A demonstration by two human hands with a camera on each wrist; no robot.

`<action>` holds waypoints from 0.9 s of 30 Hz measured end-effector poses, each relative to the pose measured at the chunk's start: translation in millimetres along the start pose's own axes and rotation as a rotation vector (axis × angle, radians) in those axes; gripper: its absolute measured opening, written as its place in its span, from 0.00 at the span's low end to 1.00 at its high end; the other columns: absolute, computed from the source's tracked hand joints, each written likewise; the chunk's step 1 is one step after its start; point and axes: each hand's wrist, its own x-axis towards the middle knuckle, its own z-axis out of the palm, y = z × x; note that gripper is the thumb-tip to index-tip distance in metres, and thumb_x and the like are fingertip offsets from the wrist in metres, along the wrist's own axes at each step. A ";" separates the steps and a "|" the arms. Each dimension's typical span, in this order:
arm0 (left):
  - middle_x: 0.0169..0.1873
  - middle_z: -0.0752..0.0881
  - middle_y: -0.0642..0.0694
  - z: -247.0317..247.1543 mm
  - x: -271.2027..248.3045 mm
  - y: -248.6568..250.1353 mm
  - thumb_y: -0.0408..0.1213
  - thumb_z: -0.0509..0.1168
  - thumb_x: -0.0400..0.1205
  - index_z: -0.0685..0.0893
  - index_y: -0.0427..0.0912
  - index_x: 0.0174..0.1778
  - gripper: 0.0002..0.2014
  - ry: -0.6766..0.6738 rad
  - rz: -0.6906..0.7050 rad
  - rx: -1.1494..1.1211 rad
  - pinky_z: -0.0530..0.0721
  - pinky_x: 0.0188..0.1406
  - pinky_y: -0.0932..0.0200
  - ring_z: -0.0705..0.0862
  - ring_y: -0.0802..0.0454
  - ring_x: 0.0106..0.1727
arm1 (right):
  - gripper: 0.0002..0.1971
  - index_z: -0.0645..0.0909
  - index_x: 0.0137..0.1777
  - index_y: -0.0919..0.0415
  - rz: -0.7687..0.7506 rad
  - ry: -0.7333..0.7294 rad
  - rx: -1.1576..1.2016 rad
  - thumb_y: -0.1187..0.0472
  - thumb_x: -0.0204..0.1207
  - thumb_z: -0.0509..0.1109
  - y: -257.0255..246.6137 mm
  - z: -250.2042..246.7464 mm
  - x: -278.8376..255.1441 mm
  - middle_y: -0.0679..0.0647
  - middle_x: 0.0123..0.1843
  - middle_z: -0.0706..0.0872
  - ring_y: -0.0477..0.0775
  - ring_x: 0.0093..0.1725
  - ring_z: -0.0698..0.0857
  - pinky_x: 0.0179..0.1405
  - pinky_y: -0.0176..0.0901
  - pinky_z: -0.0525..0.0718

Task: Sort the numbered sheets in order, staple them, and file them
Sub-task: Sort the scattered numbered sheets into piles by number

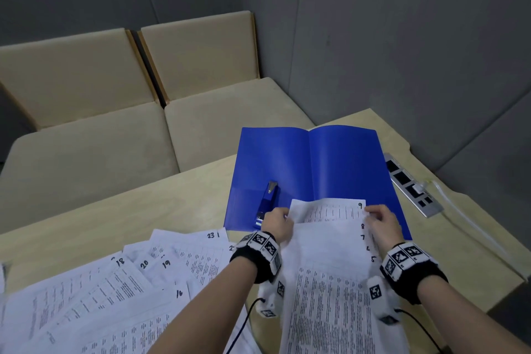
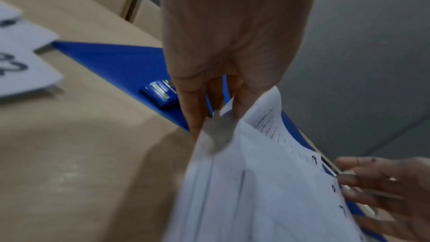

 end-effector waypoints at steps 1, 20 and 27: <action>0.22 0.70 0.47 0.3 -0.3 -2.2 0.28 0.57 0.79 0.65 0.43 0.23 0.17 -0.016 0.025 0.043 0.67 0.34 0.59 0.72 0.44 0.36 | 0.12 0.81 0.55 0.56 0.054 0.043 0.019 0.68 0.76 0.61 3.7 0.2 4.4 0.60 0.57 0.83 0.64 0.55 0.82 0.56 0.53 0.81; 0.31 0.76 0.44 -9.0 -4.9 -24.1 0.33 0.53 0.82 0.67 0.45 0.30 0.13 -0.104 0.113 0.013 0.73 0.39 0.54 0.73 0.45 0.36 | 0.04 0.81 0.42 0.63 0.253 -0.036 0.308 0.70 0.77 0.68 -10.7 1.6 56.6 0.59 0.28 0.75 0.54 0.25 0.73 0.19 0.36 0.78; 0.61 0.80 0.32 -9.0 -7.1 -8.9 0.37 0.54 0.85 0.67 0.33 0.67 0.16 -0.037 -0.036 0.154 0.78 0.59 0.46 0.79 0.34 0.62 | 0.17 0.81 0.66 0.62 0.183 -0.073 0.110 0.62 0.77 0.69 -29.0 15.3 60.1 0.64 0.59 0.85 0.65 0.53 0.85 0.54 0.57 0.87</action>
